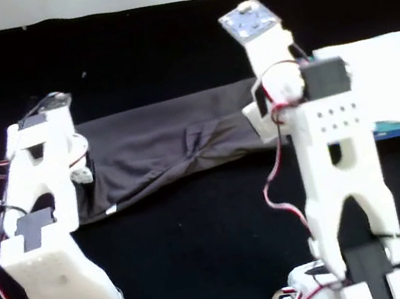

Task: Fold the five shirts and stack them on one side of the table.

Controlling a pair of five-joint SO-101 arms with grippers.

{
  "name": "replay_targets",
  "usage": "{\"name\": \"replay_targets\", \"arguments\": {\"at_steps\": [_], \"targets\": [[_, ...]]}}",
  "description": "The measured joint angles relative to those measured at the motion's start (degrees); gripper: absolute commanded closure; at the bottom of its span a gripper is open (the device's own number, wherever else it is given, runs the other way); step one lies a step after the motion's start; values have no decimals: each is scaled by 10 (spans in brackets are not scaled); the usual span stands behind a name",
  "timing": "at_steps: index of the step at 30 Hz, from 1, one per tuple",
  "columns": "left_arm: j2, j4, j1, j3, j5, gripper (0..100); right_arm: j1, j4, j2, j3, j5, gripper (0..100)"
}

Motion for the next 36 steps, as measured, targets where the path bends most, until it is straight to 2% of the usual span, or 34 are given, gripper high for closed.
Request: {"name": "replay_targets", "arguments": {"at_steps": [4,9,15,19,25,29,32,34,36], "targets": [[1,12,-29,-1,-13,991,0,0,-55,47,0,817],[4,47,-130,-43,-73,991,0,-2,-100,129,0,817],[7,128,-278,-174,-137,991,0,-62,-149,251,0,817],[7,192,-309,-270,-162,991,0,-96,-186,331,0,817],[6,289,-276,-334,-163,991,0,-171,-250,472,0,817],[-28,298,-224,-316,-156,991,25,-258,-291,586,0,817],[-84,298,-158,-276,-154,991,61,-329,-300,673,0,824],[-115,298,-102,-255,-154,991,90,-372,-301,720,0,887],[-132,298,-41,-252,-141,991,113,-402,-301,754,0,998]]}}
